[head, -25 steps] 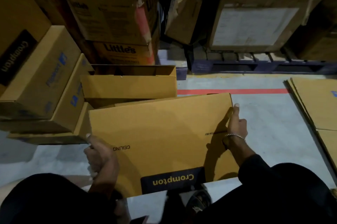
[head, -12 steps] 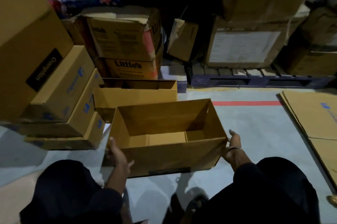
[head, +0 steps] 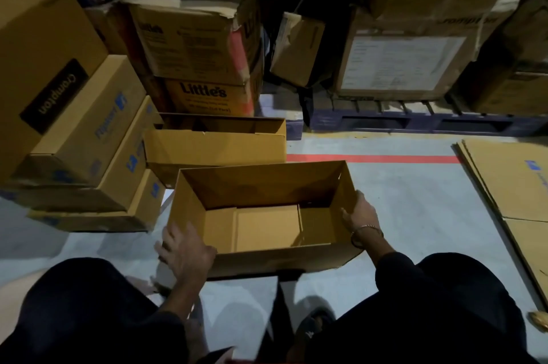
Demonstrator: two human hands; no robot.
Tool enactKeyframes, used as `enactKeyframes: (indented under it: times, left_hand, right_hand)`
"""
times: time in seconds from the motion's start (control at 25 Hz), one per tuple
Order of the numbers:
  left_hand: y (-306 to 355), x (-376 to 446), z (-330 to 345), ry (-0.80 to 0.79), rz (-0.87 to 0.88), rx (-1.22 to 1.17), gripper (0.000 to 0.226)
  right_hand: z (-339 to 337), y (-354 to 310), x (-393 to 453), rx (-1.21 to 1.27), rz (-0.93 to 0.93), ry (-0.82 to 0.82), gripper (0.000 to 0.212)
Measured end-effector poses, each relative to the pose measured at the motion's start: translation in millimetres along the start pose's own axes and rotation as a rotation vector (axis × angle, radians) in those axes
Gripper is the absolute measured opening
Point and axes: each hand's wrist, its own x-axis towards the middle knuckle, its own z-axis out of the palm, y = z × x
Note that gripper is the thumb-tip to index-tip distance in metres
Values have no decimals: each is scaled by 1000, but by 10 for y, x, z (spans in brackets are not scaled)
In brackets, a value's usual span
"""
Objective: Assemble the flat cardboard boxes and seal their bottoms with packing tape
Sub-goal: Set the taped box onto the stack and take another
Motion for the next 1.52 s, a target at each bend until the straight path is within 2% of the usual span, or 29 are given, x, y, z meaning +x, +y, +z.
enactKeyframes:
  times: [0.08,0.16,0.28,0.36,0.44,0.56,0.68,0.76,0.8,0.88,0.96,1.08,1.2,1.28,1.36,1.44,1.52]
  left_hand:
    - [66,-69,8,-117,137,118,68]
    - [82,-176,74,-140,82,90,69]
    - [-17,-131,155,-145,-148,-85,112]
    - [-55,-42,141,-177,-359,-349,140]
    - [-74,-35,177,-211,-436,-500,144]
    - [-136,-41,302,-211,-350,-472,144]
    - [-166,-66,321,-198,-320,-477,147]
    - [-176,-92,279,-200,-298,-381,149]
    - [-174,-66,256,-220,-272,-288,150]
    - [-124,67,167,-265,-186,-154,146]
    - [-34,278,115,-312,-58,-167,124]
    - [122,409,187,-462,124,-58,102]
    - [187,383,387,-610,180,-25,91]
    - [215,409,436,-555,163,-29,80]
    - [227,403,455,-425,149,-31,70]
    - [207,365,470,-395,183,-21,74]
    - [197,402,484,-430,222,-29,80]
  right_hand:
    - [162,-9,116,-111,-60,46,35]
    - [276,-4,200,-251,-84,98,31]
    - [240,-92,299,-410,-168,96,31]
    - [139,-184,396,-453,-190,90,29]
    - [77,-237,492,-437,-128,66,23]
    - [160,-205,529,-394,-65,-57,27]
    - [450,-112,447,-297,-87,-278,53]
    - [717,-10,297,-383,-113,-449,46]
    - [863,83,261,-473,-132,-470,44]
    - [1066,199,232,-598,-141,-468,60]
    - [1155,198,291,-586,-105,-493,68]
    - [1221,195,426,-569,-94,-503,64]
    - [1224,179,415,-578,-72,-500,58]
    - [1105,23,413,-690,-135,-436,48]
    - [916,-197,438,-776,-327,-209,33]
    - [677,-507,528,-666,-478,43,27]
    - [485,-818,760,-545,-539,256,37]
